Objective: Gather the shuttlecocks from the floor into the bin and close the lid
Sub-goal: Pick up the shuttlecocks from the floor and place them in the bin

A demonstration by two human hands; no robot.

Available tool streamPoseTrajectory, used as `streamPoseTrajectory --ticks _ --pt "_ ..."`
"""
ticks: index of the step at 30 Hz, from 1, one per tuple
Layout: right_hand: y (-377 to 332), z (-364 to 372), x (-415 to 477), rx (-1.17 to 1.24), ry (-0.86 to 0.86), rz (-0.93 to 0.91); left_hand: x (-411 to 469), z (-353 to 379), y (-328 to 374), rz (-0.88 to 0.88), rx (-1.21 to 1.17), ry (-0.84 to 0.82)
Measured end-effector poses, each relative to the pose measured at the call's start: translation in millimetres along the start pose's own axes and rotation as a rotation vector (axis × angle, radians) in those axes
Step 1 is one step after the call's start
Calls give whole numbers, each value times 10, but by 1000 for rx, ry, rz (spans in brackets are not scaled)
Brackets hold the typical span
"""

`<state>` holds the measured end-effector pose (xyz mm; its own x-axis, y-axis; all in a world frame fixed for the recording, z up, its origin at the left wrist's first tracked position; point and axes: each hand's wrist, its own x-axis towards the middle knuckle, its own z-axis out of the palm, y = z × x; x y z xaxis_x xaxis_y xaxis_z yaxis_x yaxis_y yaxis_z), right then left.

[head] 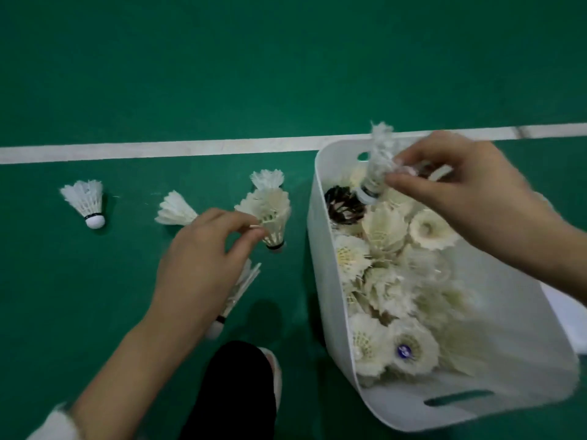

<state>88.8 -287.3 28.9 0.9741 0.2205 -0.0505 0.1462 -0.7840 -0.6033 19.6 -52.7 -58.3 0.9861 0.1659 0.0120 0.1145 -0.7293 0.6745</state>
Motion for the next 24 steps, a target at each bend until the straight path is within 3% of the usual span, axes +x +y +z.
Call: streamPoseTrajectory --ticks 6,14,18,21,24 --pt "605 -108 -474 -121 26 175 -122 59 365 150 -17 -75" --pt "1058 -97 -900 -345 -10 182 -261 11 617 283 16 -43" --pt "1111 -101 -991 -324 -16 243 -264 47 676 293 -124 -23" --pt "1114 -25 -1030 -161 -97 294 -309 105 781 332 -131 -88" --pt "1229 207 -1040 -288 -249 251 -358 184 881 359 -69 -129"
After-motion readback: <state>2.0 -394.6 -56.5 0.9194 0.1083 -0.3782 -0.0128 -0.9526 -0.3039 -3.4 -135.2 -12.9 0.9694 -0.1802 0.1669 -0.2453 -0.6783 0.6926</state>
